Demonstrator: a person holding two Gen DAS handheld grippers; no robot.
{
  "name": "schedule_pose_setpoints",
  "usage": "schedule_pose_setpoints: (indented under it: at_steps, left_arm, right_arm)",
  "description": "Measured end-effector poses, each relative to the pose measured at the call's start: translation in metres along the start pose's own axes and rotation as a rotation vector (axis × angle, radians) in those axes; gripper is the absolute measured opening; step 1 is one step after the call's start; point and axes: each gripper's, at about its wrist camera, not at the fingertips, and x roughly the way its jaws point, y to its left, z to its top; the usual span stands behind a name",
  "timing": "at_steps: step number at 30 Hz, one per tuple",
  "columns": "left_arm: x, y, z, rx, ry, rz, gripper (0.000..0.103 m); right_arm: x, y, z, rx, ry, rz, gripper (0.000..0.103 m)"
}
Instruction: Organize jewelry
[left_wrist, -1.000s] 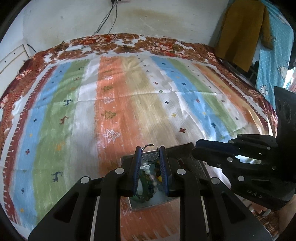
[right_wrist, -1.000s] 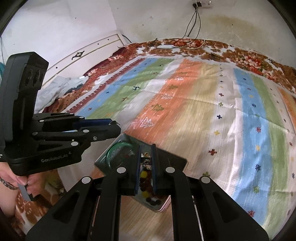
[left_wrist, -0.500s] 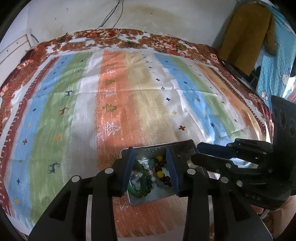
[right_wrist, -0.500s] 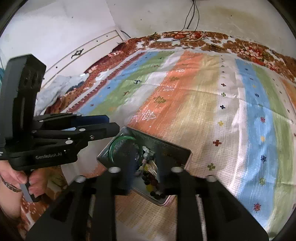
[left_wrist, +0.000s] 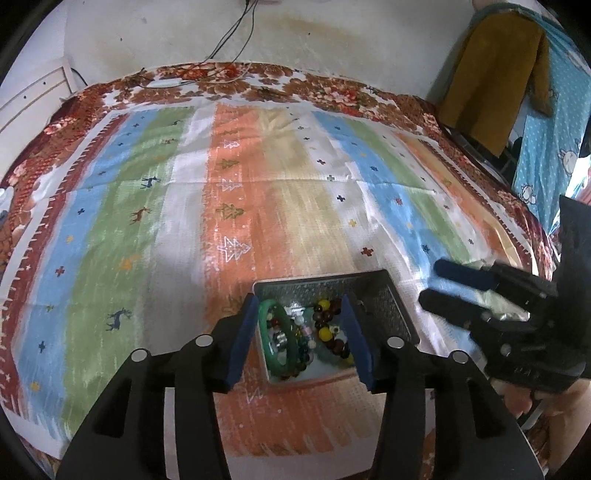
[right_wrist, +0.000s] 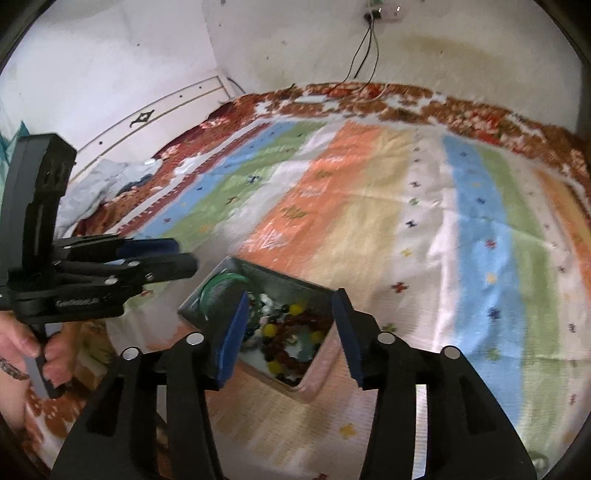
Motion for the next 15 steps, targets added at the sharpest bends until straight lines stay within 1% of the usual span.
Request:
schedule_pose_setpoints:
  at_steps: [1,3,5,7,8,11,13,15]
  left_arm:
    - [-0.001,0.001,-0.002,0.002,-0.002,0.004,0.054]
    - [-0.007,0.004,-0.006,-0.016,-0.008,-0.005,0.056]
    - [-0.011,0.006,-0.009,-0.024,-0.013,-0.007,0.062]
    - [-0.015,0.004,-0.012,-0.020,-0.022,-0.004,0.067]
    - [-0.016,0.002,-0.014,-0.013,-0.025,-0.002,0.072]
    - [-0.018,-0.005,-0.019,0.019,-0.036,0.010,0.082]
    - [-0.019,-0.012,-0.023,0.058,-0.048,0.035,0.087]
    - [-0.019,-0.017,-0.025,0.086,-0.055,0.049,0.091]
  right_arm:
    - [-0.001,-0.001,-0.001,0.005,0.001,0.005,0.053]
    - [-0.004,-0.004,-0.005,0.015,0.006,0.002,0.056]
    - [-0.005,-0.005,-0.008,0.013,0.012,0.001,0.057]
    - [-0.007,-0.004,-0.010,0.012,0.009,0.003,0.061]
    - [-0.009,-0.004,-0.011,0.011,0.006,0.004,0.063]
    - [-0.014,-0.003,-0.013,0.015,-0.007,0.006,0.070]
    - [-0.016,-0.003,-0.017,0.016,-0.010,0.004,0.073]
    - [-0.018,-0.003,-0.020,0.011,-0.010,-0.006,0.079]
